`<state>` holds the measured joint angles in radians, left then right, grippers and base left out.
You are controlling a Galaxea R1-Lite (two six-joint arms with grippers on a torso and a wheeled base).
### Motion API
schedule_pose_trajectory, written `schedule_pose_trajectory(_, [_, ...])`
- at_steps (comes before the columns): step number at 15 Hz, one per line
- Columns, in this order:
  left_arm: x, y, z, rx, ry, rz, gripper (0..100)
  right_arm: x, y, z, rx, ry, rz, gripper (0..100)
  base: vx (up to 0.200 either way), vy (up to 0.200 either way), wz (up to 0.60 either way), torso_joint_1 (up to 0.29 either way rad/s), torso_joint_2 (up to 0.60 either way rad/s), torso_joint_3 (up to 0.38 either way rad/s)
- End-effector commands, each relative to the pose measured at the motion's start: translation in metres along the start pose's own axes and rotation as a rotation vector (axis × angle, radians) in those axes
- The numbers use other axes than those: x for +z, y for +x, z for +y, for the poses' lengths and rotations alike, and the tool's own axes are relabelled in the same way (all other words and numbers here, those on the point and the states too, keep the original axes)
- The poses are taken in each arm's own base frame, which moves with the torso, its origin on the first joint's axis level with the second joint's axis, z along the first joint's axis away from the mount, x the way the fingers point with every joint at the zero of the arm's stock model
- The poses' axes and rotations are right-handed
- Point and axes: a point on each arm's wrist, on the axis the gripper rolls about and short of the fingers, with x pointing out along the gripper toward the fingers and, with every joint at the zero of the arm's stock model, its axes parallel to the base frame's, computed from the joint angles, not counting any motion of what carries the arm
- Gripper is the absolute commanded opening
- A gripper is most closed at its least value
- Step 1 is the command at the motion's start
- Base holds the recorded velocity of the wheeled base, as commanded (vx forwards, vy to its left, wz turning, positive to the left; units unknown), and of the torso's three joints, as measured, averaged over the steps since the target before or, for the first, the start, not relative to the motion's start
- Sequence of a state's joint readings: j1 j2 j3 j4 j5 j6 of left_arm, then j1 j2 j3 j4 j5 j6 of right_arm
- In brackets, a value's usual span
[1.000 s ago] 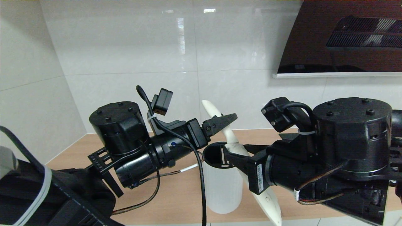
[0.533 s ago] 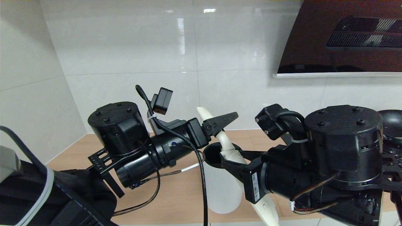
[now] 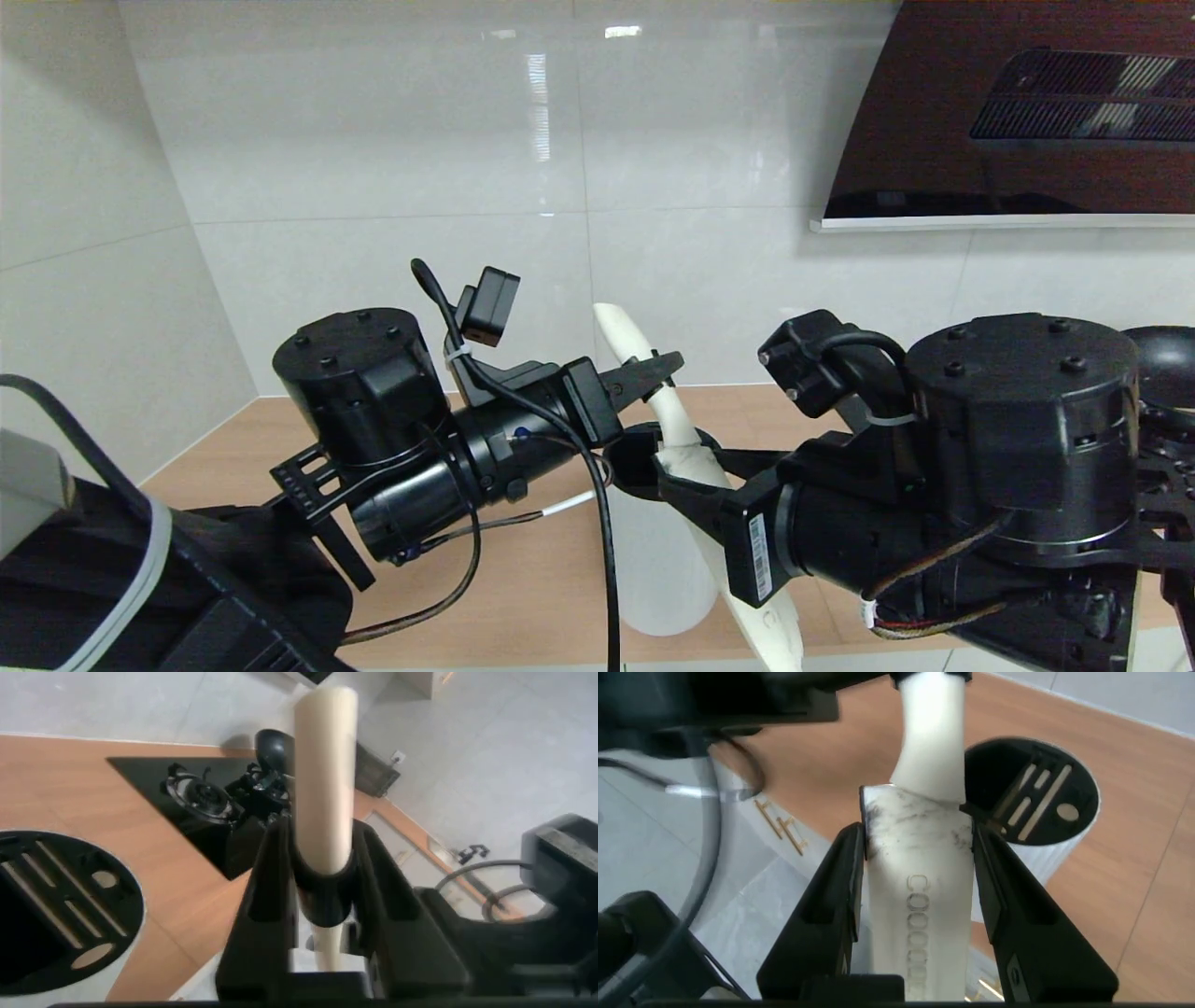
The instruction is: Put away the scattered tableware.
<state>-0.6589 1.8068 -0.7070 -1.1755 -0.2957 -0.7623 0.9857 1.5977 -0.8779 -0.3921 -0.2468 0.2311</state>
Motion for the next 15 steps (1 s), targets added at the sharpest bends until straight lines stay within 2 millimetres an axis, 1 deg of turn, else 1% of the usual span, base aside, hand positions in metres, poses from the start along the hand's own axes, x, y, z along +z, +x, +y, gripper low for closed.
schedule_pose_trajectory(1, [0.0003,-0.0001,-0.0007,-0.003,0.001,-0.002,0,0.0013,-0.0011,0.0002,0.002,0.002,-0.007,0,0.000,0.000,0.00,0.000,0.00,0.000])
schedule_pose_trajectory(6, [0.0034,-0.0008,-0.0045,-0.012,0.004,-0.014,0,0.0031,-0.0028,-0.0003,0.002,0.006,-0.014,0,0.000,0.000,0.00,0.000,0.00,0.000])
schedule_pose_trajectory(13, [0.0015,-0.0006,-0.0088,-0.020,0.017,-0.009,0,0.0043,-0.0036,-0.0006,0.002,0.018,-0.019,0,0.000,0.000,0.00,0.000,0.00,0.000])
schedule_pose_trajectory(14, [0.0018,-0.0004,-0.0090,-0.020,0.017,-0.011,0,0.0048,-0.0036,-0.0005,0.002,0.022,-0.020,100,0.000,0.000,0.00,0.000,0.00,0.000])
schedule_pose_trajectory(15, [0.0018,-0.0004,-0.0090,-0.020,0.017,-0.011,0,0.0052,-0.0036,-0.0004,0.004,0.028,-0.021,100,0.000,0.000,0.00,0.000,0.00,0.000])
